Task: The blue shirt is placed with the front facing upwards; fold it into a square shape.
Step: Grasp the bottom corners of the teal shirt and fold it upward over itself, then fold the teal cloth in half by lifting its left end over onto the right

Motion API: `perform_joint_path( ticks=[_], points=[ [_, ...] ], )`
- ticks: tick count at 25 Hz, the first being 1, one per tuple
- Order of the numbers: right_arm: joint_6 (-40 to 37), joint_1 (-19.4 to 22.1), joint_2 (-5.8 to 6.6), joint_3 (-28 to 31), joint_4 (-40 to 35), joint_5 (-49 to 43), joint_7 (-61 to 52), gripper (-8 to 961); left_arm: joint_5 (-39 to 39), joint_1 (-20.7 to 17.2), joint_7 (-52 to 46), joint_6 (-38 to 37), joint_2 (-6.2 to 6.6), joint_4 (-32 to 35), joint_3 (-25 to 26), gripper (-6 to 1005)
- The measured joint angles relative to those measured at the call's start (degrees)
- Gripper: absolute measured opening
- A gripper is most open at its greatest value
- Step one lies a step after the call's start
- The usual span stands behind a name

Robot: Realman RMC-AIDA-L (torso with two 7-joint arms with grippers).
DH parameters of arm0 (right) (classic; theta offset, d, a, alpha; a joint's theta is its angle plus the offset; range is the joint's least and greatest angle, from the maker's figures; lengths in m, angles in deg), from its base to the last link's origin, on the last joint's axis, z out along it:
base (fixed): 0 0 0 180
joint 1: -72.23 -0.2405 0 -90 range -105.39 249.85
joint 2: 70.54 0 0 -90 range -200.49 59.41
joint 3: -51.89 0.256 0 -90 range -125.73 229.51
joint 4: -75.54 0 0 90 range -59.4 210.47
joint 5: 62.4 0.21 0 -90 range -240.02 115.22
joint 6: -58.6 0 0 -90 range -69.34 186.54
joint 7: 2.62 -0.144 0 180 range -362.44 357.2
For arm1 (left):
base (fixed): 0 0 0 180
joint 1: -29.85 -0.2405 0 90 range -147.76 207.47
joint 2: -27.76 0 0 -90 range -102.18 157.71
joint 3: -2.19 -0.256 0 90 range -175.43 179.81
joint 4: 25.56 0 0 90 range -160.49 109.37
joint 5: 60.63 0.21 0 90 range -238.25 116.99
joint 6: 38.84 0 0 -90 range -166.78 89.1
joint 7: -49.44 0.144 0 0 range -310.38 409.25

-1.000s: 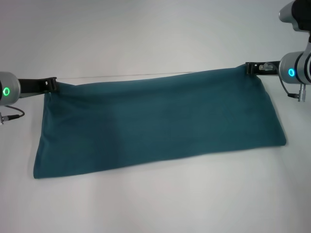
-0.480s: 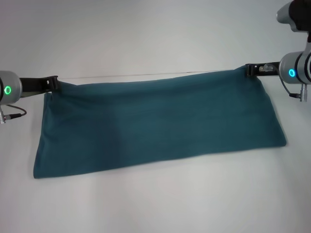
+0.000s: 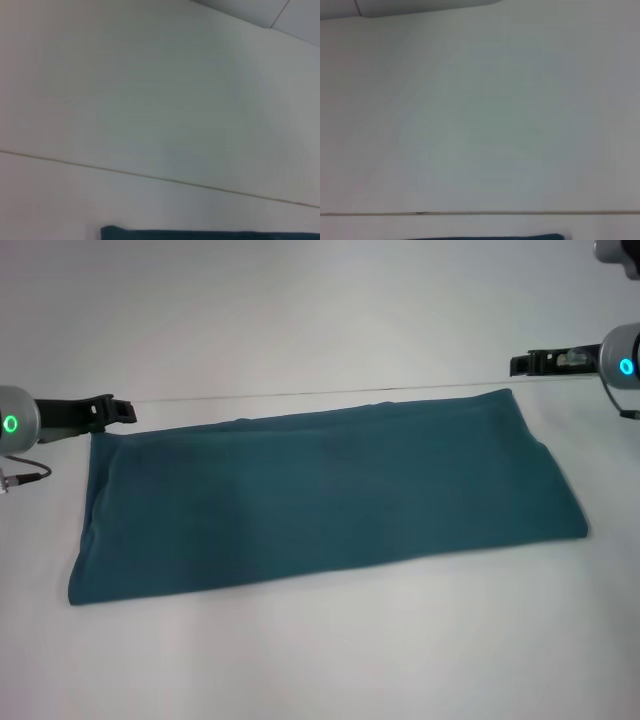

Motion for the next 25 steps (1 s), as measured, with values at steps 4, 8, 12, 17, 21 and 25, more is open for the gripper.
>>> perform_joint_path(
  ticks=[4,8,12,17,21,25],
  points=[
    [-2.8,0.2,0.71,1.2,-0.7,1.2,0.1,483,-0.4,-0.2,0.0,-0.4,0.09,0.2,1.0,448],
    [-7.3,2.5,1.0,2.4,-3.2,6.2,2.2,634,-2.3,-1.1,0.2,-2.8,0.09,1.4,4.1,534],
    [-14.3,8.6,-0.23,3.3,-9.1,18.1,8.1,778,-10.6,-5.4,1.1,-7.6,-0.26,5.9,5.8,621],
    [-25.6,16.7,-0.66,3.7,-12.6,33.9,17.2,934,-20.1,-11.6,1.7,-12.3,-1.36,10.1,5.6,740],
    [-33.7,20.5,-0.45,4.7,-12.5,41.5,22.5,945,-23.3,-13.8,2.0,-16.2,-1.47,9.8,6.3,788],
    [-38.6,22.3,-1.16,7.2,-12.0,43.9,25.6,947,-26.7,-15.8,2.3,-17.8,-2.1,8.9,6.7,782]
  ],
)
